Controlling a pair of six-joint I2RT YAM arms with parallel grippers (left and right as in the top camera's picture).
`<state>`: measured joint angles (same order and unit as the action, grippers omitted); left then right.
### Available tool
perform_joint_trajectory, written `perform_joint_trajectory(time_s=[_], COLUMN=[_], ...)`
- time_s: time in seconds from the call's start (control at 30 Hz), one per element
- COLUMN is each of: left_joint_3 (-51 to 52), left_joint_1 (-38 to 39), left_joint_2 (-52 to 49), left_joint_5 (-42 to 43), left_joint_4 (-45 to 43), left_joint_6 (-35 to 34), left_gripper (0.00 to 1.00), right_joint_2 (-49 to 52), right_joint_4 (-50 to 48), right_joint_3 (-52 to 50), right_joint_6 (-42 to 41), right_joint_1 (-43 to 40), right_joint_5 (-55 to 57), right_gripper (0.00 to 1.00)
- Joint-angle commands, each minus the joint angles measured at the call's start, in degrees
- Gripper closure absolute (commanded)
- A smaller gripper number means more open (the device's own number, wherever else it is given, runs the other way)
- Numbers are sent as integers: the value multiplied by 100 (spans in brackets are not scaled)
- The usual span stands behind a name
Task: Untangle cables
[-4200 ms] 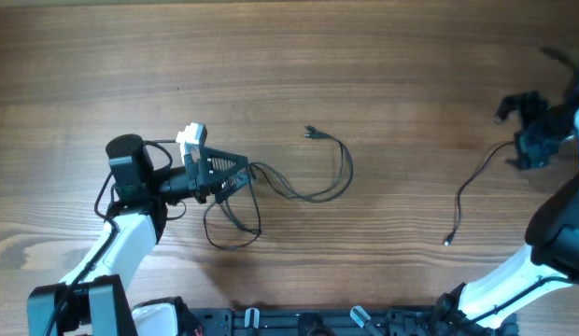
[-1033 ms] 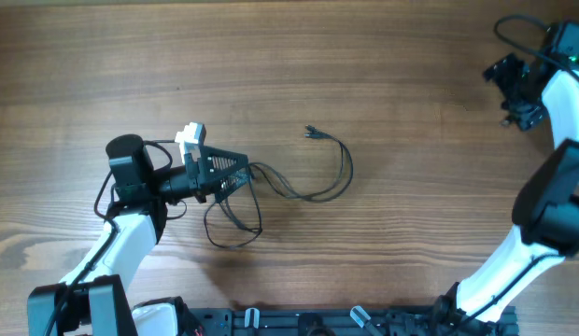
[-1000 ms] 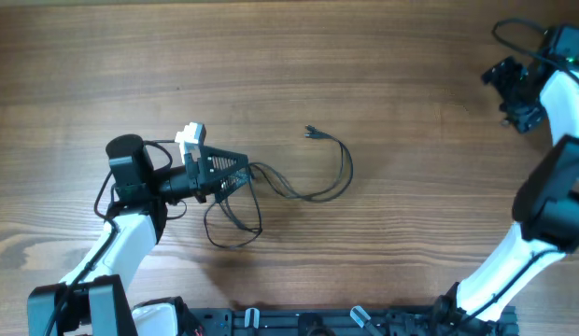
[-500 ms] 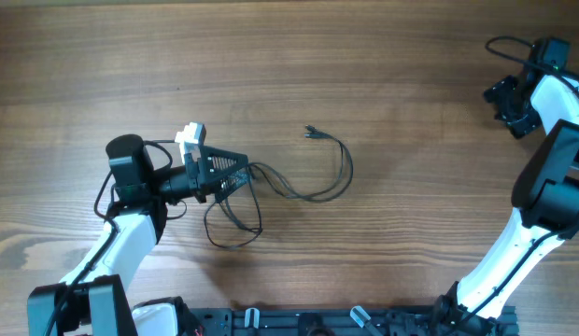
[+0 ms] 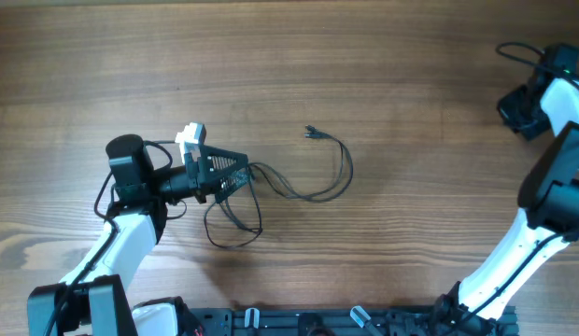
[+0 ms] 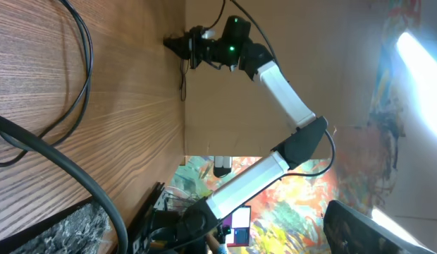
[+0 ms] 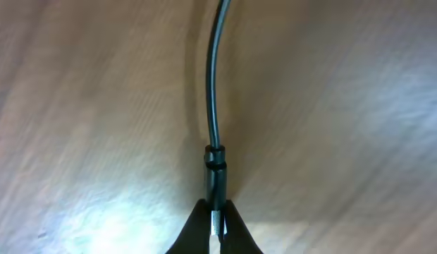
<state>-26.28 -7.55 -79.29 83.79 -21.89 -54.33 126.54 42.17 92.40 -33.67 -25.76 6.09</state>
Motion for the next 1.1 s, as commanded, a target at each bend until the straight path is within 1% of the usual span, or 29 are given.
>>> perform_joint_trajectory(time_s=[0.0, 0.03, 0.13, 0.27, 0.3, 0.33, 0.37, 0.4, 0.47, 0.57, 0.63, 0.77, 0.87, 0.9, 0.93, 0.97, 1.03, 1.07], left_joint_3=[26, 26, 26, 26, 26, 24, 24, 26, 26, 26, 26, 26, 24, 26, 26, 24, 24, 24], left_joint_1=[31, 31, 31, 31, 31, 31, 33, 33, 33, 33, 31, 31, 31, 31, 31, 31, 31, 31], left_joint_2=[-39, -39, -39, -39, -39, -39, -39, -39, -39, -39, -39, -39, -39, -39, -39, -39, -39, -39], left_joint_5=[-33, -33, -33, -35, -35, -35, -35, -33, -31, -33, -39, -374, -887, -1185, -1639, -2400, -4096, -4730], left_joint_4=[-13, -13, -13, -13, -13, -13, -13, -13, -11, -13, -13, -13, 46, 240, 625, 1255, 2490, 2929], left_joint_6=[-11, -11, -11, -13, -11, -11, -11, -13, -15, -13, -11, -13, -13, -11, 35, 149, 164, 168], left_gripper=[0, 0, 0, 0, 0, 0, 0, 0, 0, 0, 0, 0, 0, 0, 0, 0, 0, 0], right_joint_2=[85, 55, -267, -522, -540, -540, -540, -540, -540, -540, -540, -538, -538, -538, -538, -538, -538, -538], right_joint_4=[245, 286, 302, 264, 260, 293, 387, 468, 586, 979, 1231, 1493, 1674, 1816, 1926, 2055, 2212, 2269], right_joint_3=[57, 111, 413, 664, 667, 664, 658, 658, 658, 658, 656, 647, 647, 647, 647, 647, 647, 647], right_joint_6=[70, 68, -22, -426, -487, -494, -516, -549, -553, -468, -160, 789, 1759, 2430, 2981, 3418, 3611, 3606], right_joint_1=[-710, -874, -1832, -2798, -2964, -3154, -3252, -3261, -3108, -2575, -2138, -1165, -376, 96, 476, 863, 1650, 1869], right_joint_5=[-273, -424, -1040, -1692, -1888, -2039, -2013, -1996, -2022, -2017, -1985, -2041, -2415, -2767, -3121, -3390, -3152, -2970], right_gripper=[96, 96, 96, 96, 88, 72, 46, 0, 0, 0, 0, 0, 0, 0, 0, 0, 0, 0])
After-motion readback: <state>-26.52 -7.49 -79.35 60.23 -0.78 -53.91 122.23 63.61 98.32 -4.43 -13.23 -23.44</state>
